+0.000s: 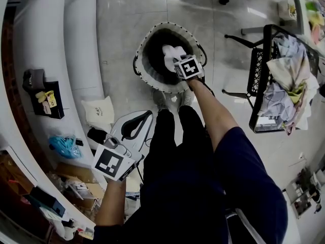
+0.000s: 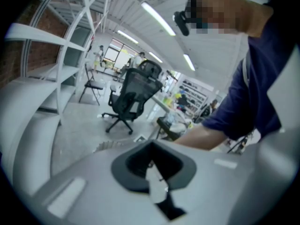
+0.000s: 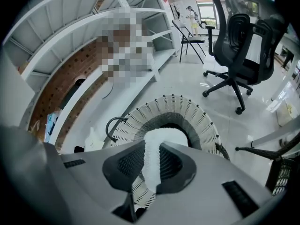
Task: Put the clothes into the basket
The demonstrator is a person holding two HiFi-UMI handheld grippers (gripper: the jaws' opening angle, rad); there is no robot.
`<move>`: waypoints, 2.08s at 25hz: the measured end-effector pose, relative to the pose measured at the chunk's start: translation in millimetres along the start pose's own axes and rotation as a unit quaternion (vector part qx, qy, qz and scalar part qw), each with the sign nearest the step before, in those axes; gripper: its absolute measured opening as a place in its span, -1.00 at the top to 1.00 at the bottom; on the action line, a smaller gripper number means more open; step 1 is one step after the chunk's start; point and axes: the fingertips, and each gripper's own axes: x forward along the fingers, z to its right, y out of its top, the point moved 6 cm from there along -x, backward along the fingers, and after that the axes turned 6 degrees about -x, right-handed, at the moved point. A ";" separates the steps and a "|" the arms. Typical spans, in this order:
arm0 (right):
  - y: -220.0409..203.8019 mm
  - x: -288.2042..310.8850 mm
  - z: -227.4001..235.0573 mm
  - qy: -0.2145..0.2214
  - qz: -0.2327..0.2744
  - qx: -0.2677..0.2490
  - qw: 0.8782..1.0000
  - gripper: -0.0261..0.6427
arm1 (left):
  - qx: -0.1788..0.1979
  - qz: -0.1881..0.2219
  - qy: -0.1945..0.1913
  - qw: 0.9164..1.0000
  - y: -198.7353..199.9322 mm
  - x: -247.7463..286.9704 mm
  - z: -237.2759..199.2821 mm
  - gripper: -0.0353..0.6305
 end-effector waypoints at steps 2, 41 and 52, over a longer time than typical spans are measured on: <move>1.9 1.2 -1.2 0.005 -0.004 -0.001 1.000 0.80 | 0.002 -0.004 0.000 1.000 -0.6 0.3 -0.4 0.88; 48.7 -183.6 -84.7 0.043 0.160 -0.092 0.982 0.79 | 0.067 0.030 -0.040 0.996 37.7 -6.9 40.8 0.88; 91.0 -342.9 -135.5 0.049 0.283 -0.147 0.947 0.87 | 0.095 0.082 -0.051 0.991 69.5 -17.4 74.1 0.88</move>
